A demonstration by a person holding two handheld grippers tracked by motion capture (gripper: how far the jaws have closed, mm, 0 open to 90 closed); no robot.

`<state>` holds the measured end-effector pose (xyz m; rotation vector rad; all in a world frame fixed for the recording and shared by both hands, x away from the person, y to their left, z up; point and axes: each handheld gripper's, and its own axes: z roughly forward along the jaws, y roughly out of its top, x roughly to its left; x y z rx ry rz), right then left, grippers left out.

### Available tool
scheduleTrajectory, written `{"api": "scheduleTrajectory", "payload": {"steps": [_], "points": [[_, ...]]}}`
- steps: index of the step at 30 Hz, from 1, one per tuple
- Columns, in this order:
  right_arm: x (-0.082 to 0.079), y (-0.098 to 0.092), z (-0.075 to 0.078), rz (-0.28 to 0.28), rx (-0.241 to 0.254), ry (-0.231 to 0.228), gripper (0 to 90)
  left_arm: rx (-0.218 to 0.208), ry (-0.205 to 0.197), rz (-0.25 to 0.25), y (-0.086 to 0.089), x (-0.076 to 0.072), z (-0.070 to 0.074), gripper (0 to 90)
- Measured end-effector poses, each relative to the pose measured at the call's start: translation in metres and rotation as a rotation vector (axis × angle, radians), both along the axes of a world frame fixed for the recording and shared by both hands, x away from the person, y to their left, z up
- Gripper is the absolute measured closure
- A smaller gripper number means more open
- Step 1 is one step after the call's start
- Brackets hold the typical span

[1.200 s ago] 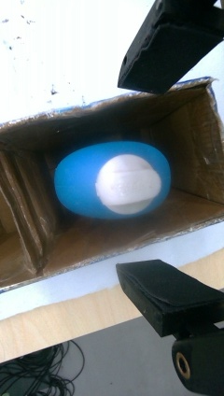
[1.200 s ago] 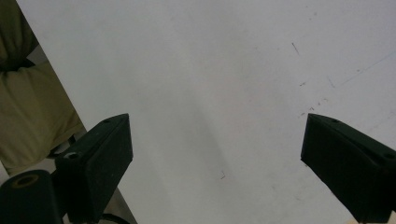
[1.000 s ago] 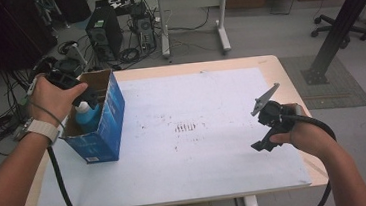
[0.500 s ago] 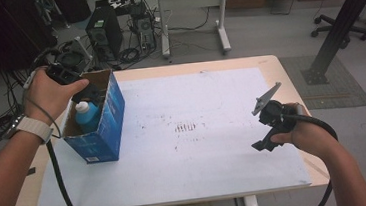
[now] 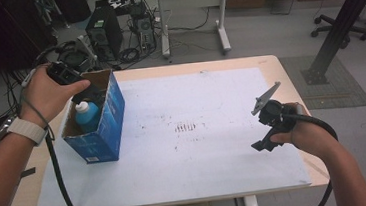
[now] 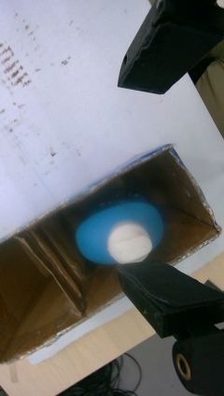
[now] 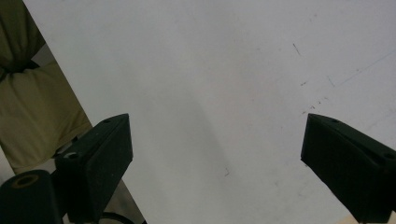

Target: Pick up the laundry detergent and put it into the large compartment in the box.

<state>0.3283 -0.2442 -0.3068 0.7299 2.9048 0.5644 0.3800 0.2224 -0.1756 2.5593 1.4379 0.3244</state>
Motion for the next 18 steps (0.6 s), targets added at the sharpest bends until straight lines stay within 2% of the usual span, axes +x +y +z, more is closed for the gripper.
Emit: {"api": "scheduleTrajectory", "payload": {"steps": [10, 18], "points": [[0.002, 0.004, 0.002, -0.003, 0.003, 0.011, 8.6, 0.001, -0.020, -0.089, -0.014, -0.011, 0.005, 10.1], [0.002, 0.007, 0.005, 0.003, 0.004, 0.006, 8.4, -0.005, -0.018, -0.171, -0.026, -0.018, 0.005, 10.0]]}}
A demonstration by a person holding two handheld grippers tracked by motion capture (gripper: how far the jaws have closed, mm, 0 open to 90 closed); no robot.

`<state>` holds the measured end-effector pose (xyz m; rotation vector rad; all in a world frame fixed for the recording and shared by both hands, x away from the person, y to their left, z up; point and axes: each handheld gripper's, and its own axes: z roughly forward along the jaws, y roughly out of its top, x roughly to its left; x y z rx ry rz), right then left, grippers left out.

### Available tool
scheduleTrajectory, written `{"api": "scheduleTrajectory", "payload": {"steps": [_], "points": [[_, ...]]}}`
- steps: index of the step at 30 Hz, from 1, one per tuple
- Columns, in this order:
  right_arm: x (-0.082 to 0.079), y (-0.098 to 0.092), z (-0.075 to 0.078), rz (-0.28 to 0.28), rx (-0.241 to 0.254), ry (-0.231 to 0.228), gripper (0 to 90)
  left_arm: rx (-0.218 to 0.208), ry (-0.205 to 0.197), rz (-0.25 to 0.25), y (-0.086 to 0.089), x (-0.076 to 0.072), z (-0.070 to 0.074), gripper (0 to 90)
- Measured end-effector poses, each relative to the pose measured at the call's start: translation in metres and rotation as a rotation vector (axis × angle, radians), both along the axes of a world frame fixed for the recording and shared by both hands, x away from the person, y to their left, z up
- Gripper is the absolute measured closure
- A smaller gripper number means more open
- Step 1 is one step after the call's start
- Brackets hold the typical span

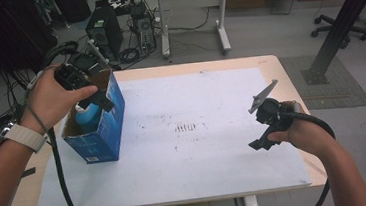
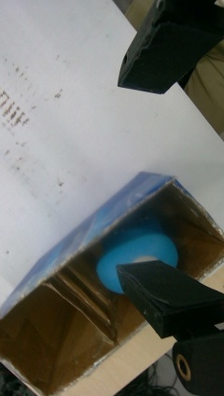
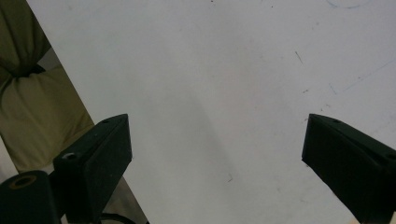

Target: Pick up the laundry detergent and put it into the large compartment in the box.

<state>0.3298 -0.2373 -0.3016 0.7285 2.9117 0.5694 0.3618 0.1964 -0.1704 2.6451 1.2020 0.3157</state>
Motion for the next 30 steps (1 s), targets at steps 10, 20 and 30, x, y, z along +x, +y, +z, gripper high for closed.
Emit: {"api": "scheduleTrajectory", "payload": {"steps": [10, 20, 30], "points": [[-0.001, 0.001, 0.000, -0.001, 0.000, -0.002, 8.4, -0.008, -0.004, -0.077, -0.011, -0.008, 0.003, 9.6], [-0.001, 0.001, 0.000, -0.001, 0.000, 0.000, 8.4, 0.003, 0.028, -0.189, -0.022, -0.015, 0.000, 9.8], [-0.003, 0.000, 0.003, -0.006, -0.006, -0.002, 8.4, -0.002, 0.052, -0.274, -0.026, -0.021, -0.002, 9.5]]}}
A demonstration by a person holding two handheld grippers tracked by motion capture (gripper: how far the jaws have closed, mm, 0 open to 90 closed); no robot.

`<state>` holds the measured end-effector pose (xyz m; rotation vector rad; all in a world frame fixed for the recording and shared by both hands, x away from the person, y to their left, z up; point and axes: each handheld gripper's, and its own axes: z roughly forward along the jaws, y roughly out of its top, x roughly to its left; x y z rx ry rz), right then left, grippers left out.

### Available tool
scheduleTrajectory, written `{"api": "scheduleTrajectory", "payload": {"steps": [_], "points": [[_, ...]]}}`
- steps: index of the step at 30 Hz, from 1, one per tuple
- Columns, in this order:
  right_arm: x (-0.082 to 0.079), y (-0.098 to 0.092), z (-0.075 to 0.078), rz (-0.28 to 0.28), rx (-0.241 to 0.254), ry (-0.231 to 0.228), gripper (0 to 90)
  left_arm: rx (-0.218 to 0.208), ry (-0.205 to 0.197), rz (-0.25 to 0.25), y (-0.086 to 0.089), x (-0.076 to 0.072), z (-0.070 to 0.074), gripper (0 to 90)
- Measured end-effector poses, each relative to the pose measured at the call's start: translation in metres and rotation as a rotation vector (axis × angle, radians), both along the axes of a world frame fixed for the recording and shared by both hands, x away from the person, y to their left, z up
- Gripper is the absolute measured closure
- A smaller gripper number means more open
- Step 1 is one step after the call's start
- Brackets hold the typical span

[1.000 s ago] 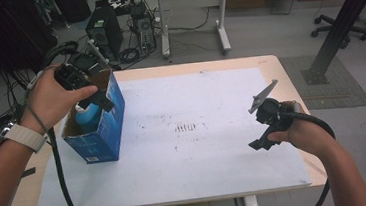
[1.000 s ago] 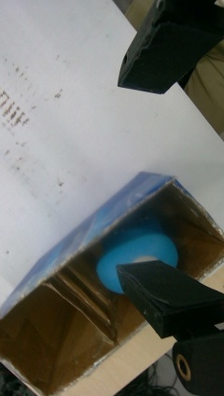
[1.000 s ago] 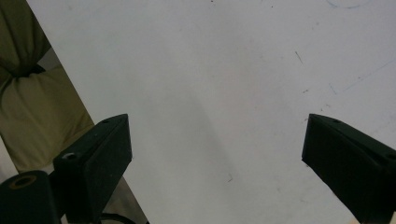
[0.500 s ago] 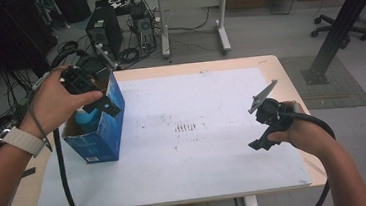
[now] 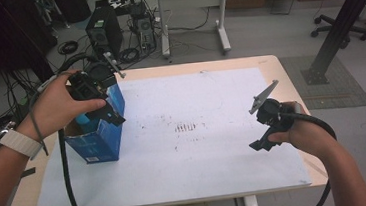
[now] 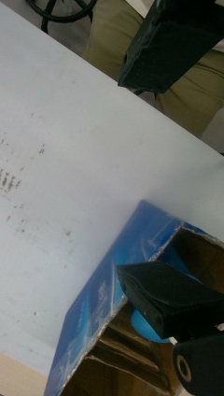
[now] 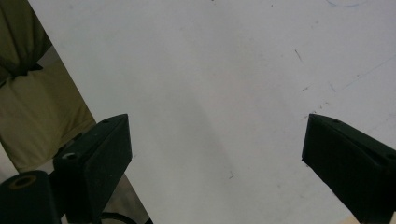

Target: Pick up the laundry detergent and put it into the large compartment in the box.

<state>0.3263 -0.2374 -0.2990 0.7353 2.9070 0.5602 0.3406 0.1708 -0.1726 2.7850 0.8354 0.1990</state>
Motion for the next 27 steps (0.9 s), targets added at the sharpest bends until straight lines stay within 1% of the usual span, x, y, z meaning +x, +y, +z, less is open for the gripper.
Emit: {"api": "scheduleTrajectory", "payload": {"steps": [6, 8, 10, 16, 21, 23, 27], "points": [[0.000, 0.002, 0.001, 0.002, 0.002, -0.004, 8.4, -0.013, 0.002, -0.047, -0.004, -0.005, -0.001, 9.2], [0.000, 0.002, 0.002, 0.005, 0.005, -0.005, 8.4, -0.012, 0.006, -0.070, -0.007, -0.007, -0.001, 9.1], [0.000, 0.002, 0.002, 0.005, 0.007, -0.006, 8.4, -0.011, 0.012, -0.082, -0.009, -0.008, -0.002, 9.1], [-0.001, 0.000, 0.002, 0.002, 0.006, -0.008, 8.4, -0.030, 0.019, -0.145, -0.014, -0.013, -0.003, 9.0], [-0.002, 0.000, 0.003, 0.000, 0.006, -0.009, 8.4, -0.039, 0.009, -0.173, -0.020, -0.018, -0.005, 8.8], [-0.002, 0.000, 0.002, 0.000, 0.008, -0.011, 8.4, -0.042, -0.004, -0.181, -0.021, -0.019, -0.005, 8.9], [-0.002, 0.000, 0.001, 0.000, 0.008, -0.007, 8.4, -0.055, -0.007, -0.195, -0.024, -0.022, -0.006, 8.9]]}}
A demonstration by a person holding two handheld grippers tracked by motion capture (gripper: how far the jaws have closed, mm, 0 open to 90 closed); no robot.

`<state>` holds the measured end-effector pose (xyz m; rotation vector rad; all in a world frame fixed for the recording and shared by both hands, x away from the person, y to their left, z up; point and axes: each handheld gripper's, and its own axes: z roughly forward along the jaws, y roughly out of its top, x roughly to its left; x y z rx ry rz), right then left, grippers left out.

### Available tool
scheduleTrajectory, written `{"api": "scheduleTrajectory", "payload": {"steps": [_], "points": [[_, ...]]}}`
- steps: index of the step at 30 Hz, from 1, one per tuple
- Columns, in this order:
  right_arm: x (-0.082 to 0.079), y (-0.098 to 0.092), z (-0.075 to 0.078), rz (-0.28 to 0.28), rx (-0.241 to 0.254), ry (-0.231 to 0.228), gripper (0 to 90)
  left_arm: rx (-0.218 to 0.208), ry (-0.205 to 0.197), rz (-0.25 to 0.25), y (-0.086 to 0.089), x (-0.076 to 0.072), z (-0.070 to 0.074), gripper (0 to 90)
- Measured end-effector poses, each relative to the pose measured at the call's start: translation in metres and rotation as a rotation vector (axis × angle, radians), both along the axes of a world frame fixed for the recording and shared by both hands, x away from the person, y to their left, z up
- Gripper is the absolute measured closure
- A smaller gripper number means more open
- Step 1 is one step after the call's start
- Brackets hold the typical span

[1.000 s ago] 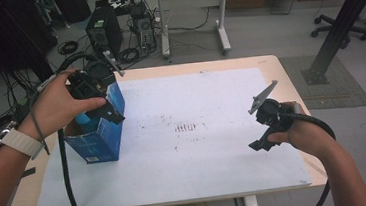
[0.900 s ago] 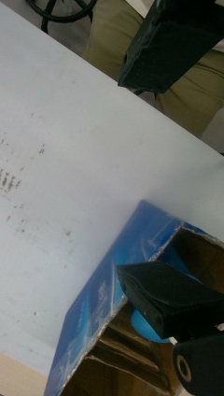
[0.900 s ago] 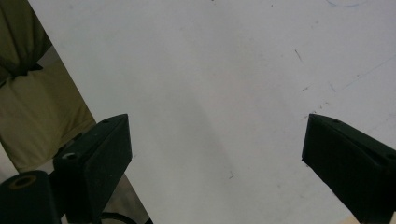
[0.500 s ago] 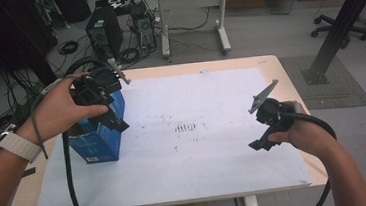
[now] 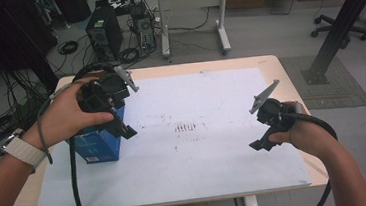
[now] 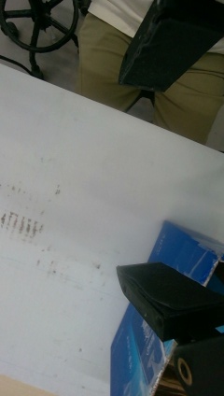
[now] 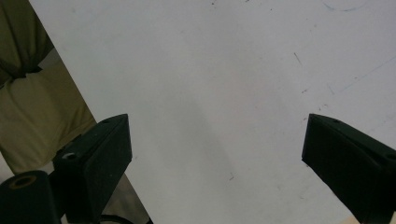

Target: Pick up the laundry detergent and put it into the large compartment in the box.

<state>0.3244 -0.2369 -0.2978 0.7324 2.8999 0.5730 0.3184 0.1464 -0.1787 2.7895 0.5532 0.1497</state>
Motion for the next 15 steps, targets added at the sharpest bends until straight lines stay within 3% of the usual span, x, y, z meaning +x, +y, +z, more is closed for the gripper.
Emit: {"api": "scheduleTrajectory", "payload": {"steps": [15], "points": [[0.001, 0.003, -0.002, 0.006, -0.003, 0.001, 8.4, 0.027, -0.010, -0.061, -0.015, -0.013, -0.010, 9.0]]}}
